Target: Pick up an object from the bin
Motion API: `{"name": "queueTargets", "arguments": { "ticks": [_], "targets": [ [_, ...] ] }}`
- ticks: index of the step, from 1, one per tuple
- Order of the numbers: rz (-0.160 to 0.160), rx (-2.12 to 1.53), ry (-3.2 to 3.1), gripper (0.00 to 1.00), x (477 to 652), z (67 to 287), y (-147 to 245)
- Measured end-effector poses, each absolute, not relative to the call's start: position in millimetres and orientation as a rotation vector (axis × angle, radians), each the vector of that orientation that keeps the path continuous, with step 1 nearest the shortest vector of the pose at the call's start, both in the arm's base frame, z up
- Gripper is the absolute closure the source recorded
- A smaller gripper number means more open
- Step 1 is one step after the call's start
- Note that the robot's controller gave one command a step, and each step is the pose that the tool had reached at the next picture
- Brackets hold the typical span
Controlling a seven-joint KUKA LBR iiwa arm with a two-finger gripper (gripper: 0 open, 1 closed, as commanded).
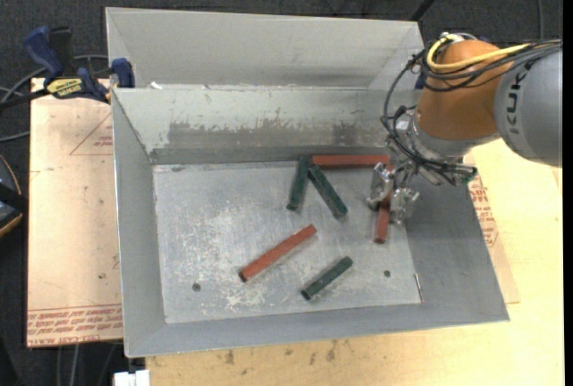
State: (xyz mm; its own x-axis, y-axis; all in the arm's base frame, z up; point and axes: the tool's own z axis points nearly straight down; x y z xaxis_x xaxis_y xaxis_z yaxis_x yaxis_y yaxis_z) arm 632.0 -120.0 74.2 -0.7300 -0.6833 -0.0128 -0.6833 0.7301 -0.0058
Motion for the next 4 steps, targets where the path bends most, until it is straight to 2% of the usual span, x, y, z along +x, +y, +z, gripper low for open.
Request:
{"name": "queueTargets", "arguments": {
  "ticks": [4],
  "targets": [
    [-0.001, -1.149, 2.909, 1.00, 632.0, 74.2, -120.0]
  ]
}}
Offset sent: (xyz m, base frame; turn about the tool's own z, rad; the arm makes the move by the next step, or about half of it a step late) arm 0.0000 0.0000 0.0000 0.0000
